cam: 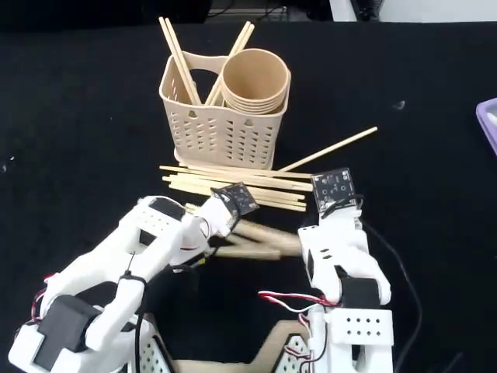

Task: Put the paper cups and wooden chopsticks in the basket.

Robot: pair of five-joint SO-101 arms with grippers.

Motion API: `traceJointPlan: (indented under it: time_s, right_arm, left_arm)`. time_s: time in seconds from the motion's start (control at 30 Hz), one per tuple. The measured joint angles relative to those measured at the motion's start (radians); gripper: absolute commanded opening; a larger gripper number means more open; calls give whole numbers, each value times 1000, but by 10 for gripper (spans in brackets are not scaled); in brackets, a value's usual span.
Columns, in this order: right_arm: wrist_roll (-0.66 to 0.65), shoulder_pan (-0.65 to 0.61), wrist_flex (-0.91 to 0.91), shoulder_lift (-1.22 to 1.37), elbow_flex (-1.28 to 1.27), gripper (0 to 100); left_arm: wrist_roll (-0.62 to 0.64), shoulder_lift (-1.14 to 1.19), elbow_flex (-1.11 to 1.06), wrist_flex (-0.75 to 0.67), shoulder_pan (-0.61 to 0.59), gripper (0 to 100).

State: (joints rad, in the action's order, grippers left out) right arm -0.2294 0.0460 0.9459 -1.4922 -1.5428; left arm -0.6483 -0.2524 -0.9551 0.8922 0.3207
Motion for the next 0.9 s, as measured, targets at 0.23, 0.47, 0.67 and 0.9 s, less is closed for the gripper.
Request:
traceJointPlan:
  time_s: [0.23, 0.47, 0.67, 0.9]
  right_arm:
    - [0, 0, -3, 0, -2, 183]
    - [0, 0, -3, 0, -2, 183]
    - [0, 0, -3, 0, -2, 183]
    - [0, 0, -3, 0, -2, 183]
  left_arm:
    - [0, 17, 58, 126, 46, 30]
    - [3, 20, 92, 250, 123, 30]
    - [3, 20, 121, 302, 140, 35]
    - [5, 28, 155, 305, 144, 230]
